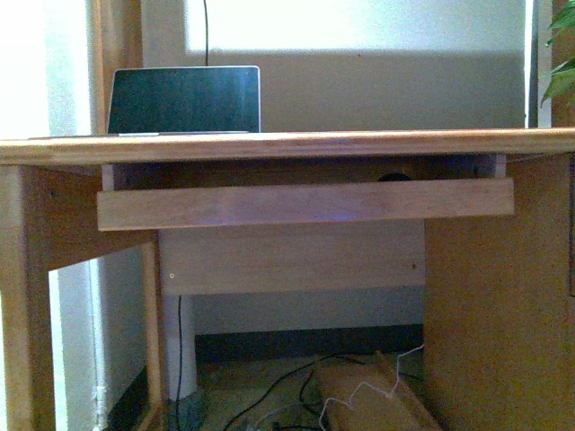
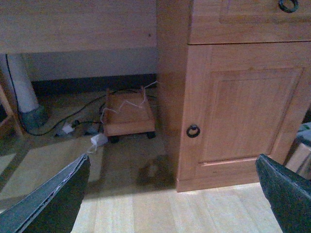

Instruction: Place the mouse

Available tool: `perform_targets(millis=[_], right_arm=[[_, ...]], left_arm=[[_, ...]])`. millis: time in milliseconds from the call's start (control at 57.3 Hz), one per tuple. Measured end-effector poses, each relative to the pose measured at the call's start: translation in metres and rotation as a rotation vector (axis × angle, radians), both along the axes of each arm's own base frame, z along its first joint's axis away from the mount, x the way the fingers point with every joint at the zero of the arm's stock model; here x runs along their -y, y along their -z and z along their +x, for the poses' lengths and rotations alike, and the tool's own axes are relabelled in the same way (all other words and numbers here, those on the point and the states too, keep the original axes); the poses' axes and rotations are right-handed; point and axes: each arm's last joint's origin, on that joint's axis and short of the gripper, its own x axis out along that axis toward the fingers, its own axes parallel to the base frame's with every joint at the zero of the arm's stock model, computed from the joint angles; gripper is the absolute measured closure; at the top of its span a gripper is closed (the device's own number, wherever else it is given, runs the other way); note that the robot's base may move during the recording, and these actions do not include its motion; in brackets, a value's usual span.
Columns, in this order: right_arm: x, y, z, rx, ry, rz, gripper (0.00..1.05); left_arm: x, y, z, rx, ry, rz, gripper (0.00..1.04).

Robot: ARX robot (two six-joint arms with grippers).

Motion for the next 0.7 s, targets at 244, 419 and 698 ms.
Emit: perform_targets(millis=[244,419,698], right_arm=[[0.0000,0.0000,0.0000,0.000,0.000,0.000,0.00],[0.0000,0.0000,0.0000,0.000,0.000,0.000,0.00],[0.0000,0.0001,0.0000,0.000,0.001,0.000,0.00]], left_arm=[[0.0000,0.0001,0.0000,-0.001,0.000,0.000,0.07],[0.0000,0.0001,0.0000,-0.001,0.000,0.000,0.07],[0.0000,0.0001,0.0000,-0.001,0.000,0.000,0.07]])
